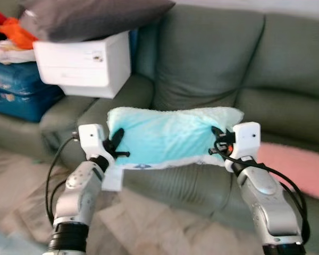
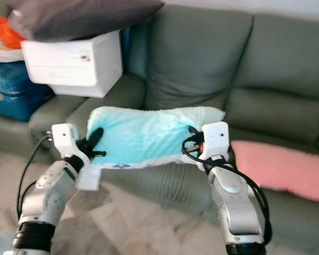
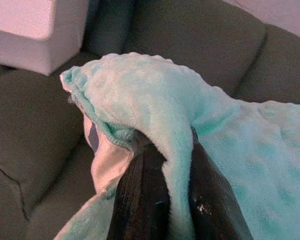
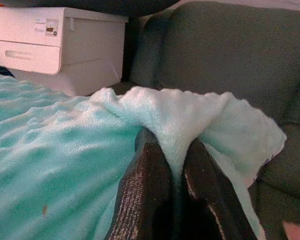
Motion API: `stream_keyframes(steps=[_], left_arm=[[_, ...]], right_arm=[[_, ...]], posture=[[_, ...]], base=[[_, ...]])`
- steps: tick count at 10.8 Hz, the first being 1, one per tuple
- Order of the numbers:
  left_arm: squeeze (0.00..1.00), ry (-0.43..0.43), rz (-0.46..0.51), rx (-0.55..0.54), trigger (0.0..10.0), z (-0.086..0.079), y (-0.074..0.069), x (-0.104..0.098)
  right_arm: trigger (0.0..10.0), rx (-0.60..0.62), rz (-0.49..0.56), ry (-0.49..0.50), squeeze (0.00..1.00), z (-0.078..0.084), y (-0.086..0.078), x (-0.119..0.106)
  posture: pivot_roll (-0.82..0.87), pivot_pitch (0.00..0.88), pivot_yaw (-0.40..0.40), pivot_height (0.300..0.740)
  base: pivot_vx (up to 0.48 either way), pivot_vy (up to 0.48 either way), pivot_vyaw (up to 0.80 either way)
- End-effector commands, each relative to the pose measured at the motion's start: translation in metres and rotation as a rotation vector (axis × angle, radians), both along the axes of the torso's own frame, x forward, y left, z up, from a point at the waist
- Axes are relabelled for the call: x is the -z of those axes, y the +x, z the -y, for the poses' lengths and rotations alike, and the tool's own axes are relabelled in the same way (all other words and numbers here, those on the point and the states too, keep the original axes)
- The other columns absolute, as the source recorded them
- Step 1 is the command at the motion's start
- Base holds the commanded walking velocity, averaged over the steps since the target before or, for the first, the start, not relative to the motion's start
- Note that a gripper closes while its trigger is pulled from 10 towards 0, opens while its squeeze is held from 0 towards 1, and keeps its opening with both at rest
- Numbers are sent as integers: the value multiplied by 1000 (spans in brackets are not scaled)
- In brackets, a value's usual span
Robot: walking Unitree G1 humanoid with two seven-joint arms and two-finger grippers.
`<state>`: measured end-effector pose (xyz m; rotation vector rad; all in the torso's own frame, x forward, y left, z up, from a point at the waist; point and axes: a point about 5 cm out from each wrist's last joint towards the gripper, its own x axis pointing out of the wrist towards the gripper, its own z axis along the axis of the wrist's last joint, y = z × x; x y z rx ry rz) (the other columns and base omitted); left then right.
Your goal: Move the pillow to the sofa
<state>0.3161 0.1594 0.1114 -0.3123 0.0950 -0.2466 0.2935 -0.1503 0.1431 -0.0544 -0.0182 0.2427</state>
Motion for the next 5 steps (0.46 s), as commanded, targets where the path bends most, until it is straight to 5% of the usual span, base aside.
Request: stream_keyframes(steps=[1,5], left_arm=[[0,7,23,-27,10000,-9,1,-7],[0,16,17,-24,10000,-9,1,-6]], right_arm=[[10000,-32,39,6,0,-10,0,-9],[10000,-33,40,5,0,-10,0,-9]], posture=[[-225,24,5,740],[-225,26,7,740]], base=[[480,0,0],[462,0,0]])
